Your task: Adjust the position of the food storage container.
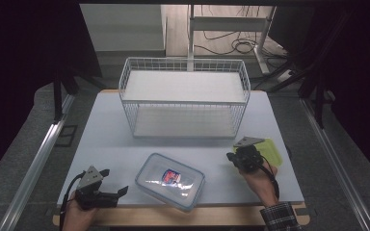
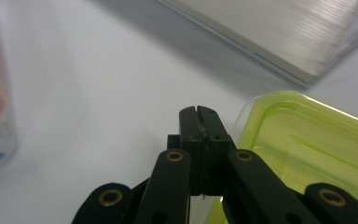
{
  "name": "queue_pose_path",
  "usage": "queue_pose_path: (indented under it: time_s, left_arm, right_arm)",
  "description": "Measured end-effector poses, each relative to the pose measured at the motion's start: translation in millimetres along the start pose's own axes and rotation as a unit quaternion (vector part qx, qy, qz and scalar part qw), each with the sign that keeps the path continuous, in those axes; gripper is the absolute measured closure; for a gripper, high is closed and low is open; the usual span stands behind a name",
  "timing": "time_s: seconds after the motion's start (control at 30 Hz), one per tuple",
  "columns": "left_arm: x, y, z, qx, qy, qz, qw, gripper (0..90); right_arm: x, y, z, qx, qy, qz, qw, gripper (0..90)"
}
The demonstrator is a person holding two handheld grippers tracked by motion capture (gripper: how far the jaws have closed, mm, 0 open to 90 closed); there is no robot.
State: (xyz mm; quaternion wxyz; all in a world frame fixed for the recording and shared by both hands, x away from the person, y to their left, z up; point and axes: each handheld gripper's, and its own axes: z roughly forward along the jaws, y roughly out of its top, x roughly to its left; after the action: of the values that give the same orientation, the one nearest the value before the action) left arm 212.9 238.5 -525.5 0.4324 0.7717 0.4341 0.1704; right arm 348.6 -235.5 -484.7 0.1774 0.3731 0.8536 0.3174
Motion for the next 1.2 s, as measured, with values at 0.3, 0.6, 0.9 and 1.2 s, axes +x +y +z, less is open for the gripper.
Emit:
queue_pose_path:
  time_s: [0.3,0.6,0.9,1.2]
  left_arm:
    - [-3.3,9.0,8.0,0.007,0.003,-0.007,0.9999,6.1]
    - [-0.5,21.0,27.7,0.039,-0.048,-0.008,0.9981,69.6]
    - [-13.1,25.6,42.1,0.069,-0.071,0.02,0.9949,90.0]
    - [-21.8,27.6,43.0,0.074,-0.058,0.023,0.9953,90.0]
  right_arm:
    - [-20.1,-8.4,-12.6,-0.016,-0.02,0.036,0.999,89.3]
    - [22.7,-13.5,-25.7,-0.037,0.047,0.021,0.998,89.3]
    - [76.6,-31.3,-39.3,-0.025,0.13,-0.013,0.9912,89.3]
    - [109.7,-32.4,-34.6,0.005,0.184,-0.048,0.9817,89.2]
